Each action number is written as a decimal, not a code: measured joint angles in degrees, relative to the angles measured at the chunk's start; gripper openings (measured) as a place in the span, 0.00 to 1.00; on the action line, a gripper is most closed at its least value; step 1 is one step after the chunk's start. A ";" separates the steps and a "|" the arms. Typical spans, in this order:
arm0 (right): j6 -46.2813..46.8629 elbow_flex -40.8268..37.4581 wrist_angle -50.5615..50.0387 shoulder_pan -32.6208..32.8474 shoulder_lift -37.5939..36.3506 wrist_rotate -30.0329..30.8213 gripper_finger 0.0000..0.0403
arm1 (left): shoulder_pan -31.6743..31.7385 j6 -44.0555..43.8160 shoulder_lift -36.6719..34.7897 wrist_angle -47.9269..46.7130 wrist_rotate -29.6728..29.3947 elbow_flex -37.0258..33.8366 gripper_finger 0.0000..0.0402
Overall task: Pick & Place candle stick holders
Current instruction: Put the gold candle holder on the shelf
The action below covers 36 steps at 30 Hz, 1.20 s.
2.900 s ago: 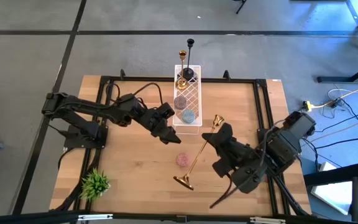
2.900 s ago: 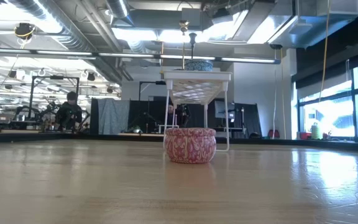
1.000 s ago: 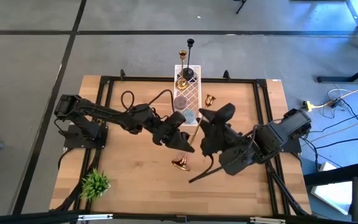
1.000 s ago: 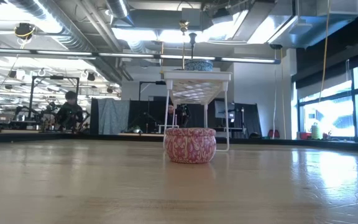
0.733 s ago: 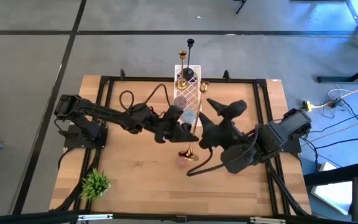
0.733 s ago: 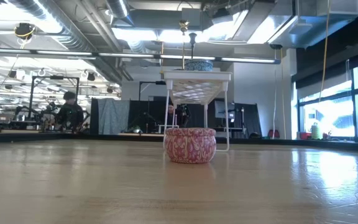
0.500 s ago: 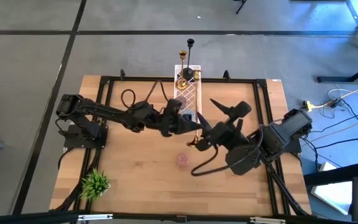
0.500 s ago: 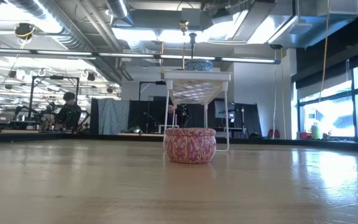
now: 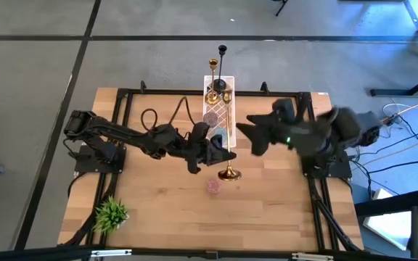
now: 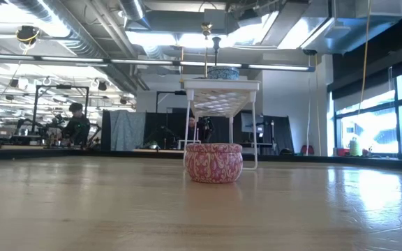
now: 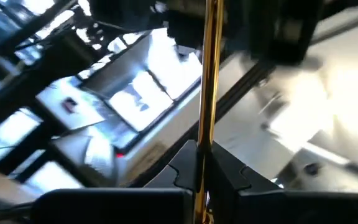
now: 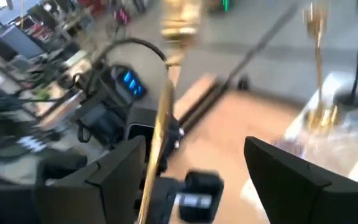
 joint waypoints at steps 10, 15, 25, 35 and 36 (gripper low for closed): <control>-9.08 -0.40 -8.16 -1.05 -1.15 -19.88 0.69 | -6.22 14.84 -2.55 -18.43 -17.28 0.02 0.03; -11.65 -6.86 -10.86 7.23 -0.38 -23.41 0.69 | -9.96 18.63 -5.60 -24.40 -30.63 0.08 0.03; -8.53 -22.39 4.46 15.52 -1.47 -23.26 0.68 | -11.47 18.43 -13.24 -39.52 -42.08 0.07 0.03; -1.60 -43.28 36.31 23.49 -8.80 8.12 0.53 | -9.59 15.73 -12.14 -37.05 -35.88 0.07 0.03; -2.24 -46.11 40.21 24.63 -9.93 12.69 0.51 | -9.65 15.80 -11.79 -35.54 -35.11 0.07 0.03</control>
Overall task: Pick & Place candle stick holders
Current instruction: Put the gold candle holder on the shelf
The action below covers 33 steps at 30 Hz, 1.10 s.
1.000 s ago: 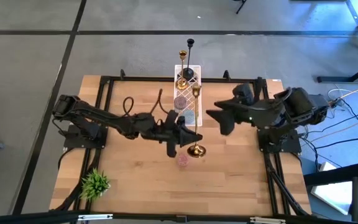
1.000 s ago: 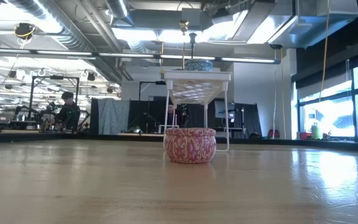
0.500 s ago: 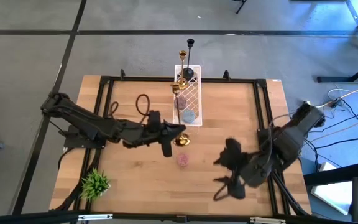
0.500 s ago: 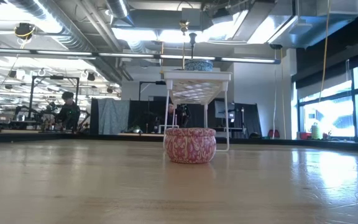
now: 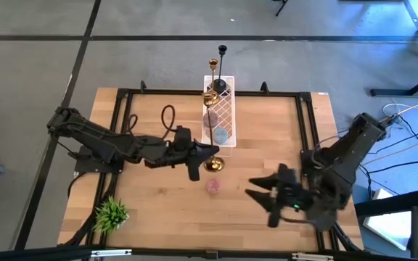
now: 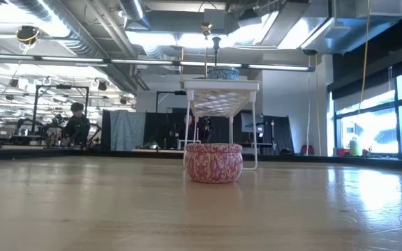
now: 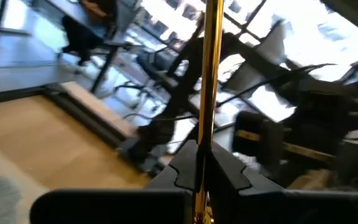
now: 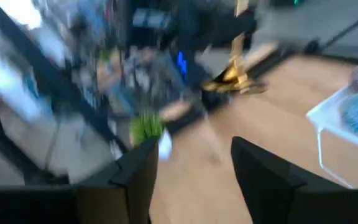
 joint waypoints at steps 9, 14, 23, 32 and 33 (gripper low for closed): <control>-8.43 -5.61 9.30 -3.80 -5.68 3.94 0.43 | -0.22 2.34 0.24 4.31 4.86 0.02 0.03; -19.98 -5.46 14.76 -11.93 -8.88 -10.84 0.43 | 0.26 0.89 2.50 8.11 12.78 0.04 0.03; -24.35 -5.45 21.46 -26.01 -9.70 -37.97 0.43 | -0.55 -0.01 7.23 14.89 14.73 0.02 0.03; -23.79 -5.45 24.32 -30.27 -9.51 -45.82 0.43 | -0.37 0.85 7.84 16.28 14.77 0.02 0.03; -23.79 -5.45 24.75 -30.41 -9.50 -46.29 0.43 | -0.33 0.88 7.84 16.28 15.00 0.02 0.03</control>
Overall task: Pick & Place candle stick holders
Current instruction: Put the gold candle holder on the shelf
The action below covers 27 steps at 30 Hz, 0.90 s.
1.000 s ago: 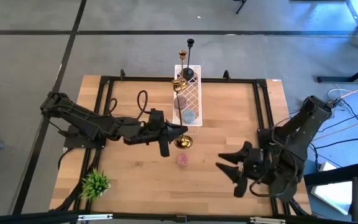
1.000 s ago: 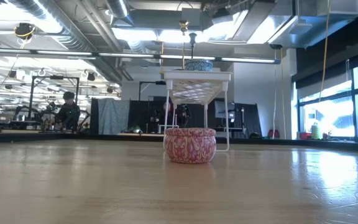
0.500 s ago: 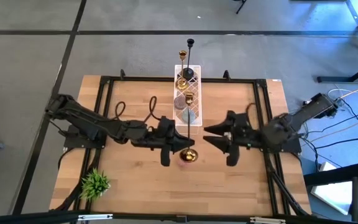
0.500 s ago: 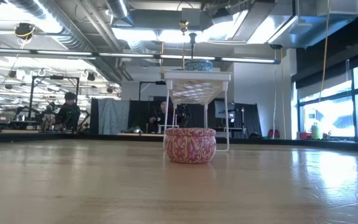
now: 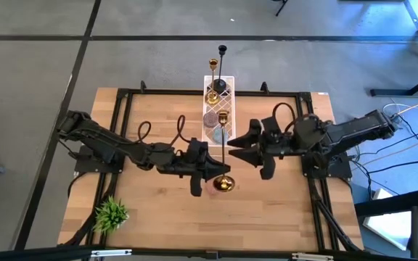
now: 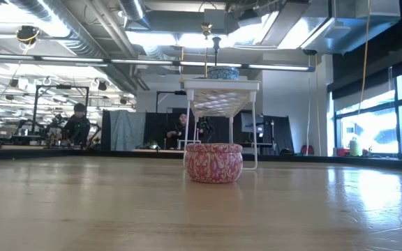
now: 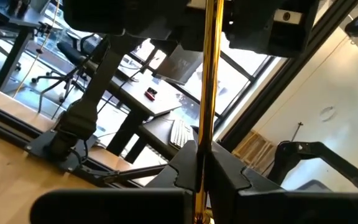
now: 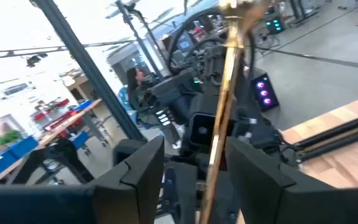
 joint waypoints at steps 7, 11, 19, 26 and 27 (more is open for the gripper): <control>1.70 0.00 -0.70 -0.69 0.63 -1.27 0.43 | 1.07 -0.03 0.00 -0.03 2.85 0.00 0.03; 2.86 -0.02 -0.66 -0.86 1.49 -1.27 0.43 | 1.73 -0.32 0.00 -0.04 3.74 0.00 0.03; 3.04 -0.02 -0.68 -1.00 2.43 -1.60 0.43 | 2.58 -0.41 0.00 -0.39 4.84 0.00 0.03; 3.04 0.00 -0.99 -1.50 3.23 -1.36 0.39 | 2.97 -0.47 0.00 -0.50 5.40 0.00 0.03; 3.02 0.00 -1.00 -1.56 3.44 -1.53 0.37 | 2.99 -0.47 0.00 -0.52 5.51 0.00 0.03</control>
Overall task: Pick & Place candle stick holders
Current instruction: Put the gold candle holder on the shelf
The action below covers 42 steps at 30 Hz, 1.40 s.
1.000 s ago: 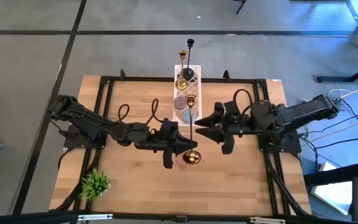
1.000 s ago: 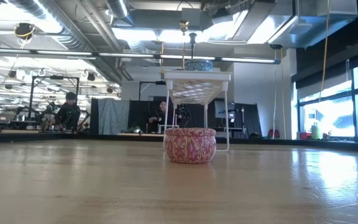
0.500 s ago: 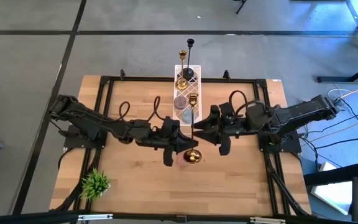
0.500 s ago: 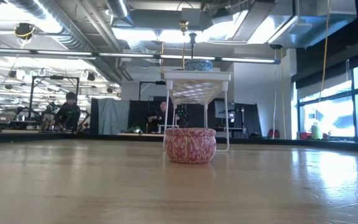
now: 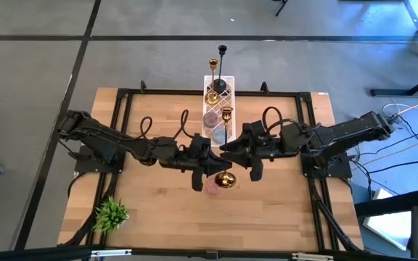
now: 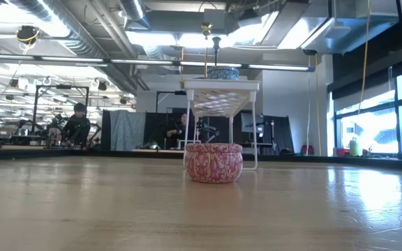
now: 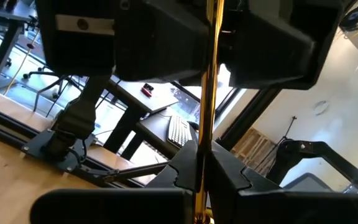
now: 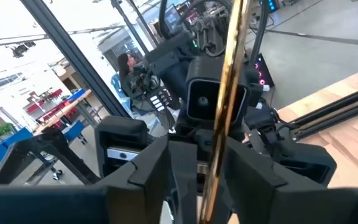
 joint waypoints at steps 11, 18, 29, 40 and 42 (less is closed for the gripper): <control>-0.15 0.00 -0.57 -1.04 0.20 -1.22 0.09 | -0.04 -0.51 0.00 -0.25 0.22 0.00 0.03; -0.98 0.00 -0.94 -1.04 0.20 -1.00 0.06 | -0.09 0.09 0.00 -0.61 -2.37 0.00 0.05; -1.35 -0.02 -5.89 -0.97 -0.06 3.66 0.05 | 1.29 0.83 -0.55 -2.50 -4.99 0.05 0.18; -3.86 0.00 -10.21 0.23 -1.71 17.26 0.05 | 0.97 -0.70 -4.61 -17.83 -22.57 -0.02 0.18; -3.44 -0.01 -12.11 0.23 -1.63 19.39 0.05 | 0.39 0.89 -5.96 -19.25 -26.79 0.00 0.18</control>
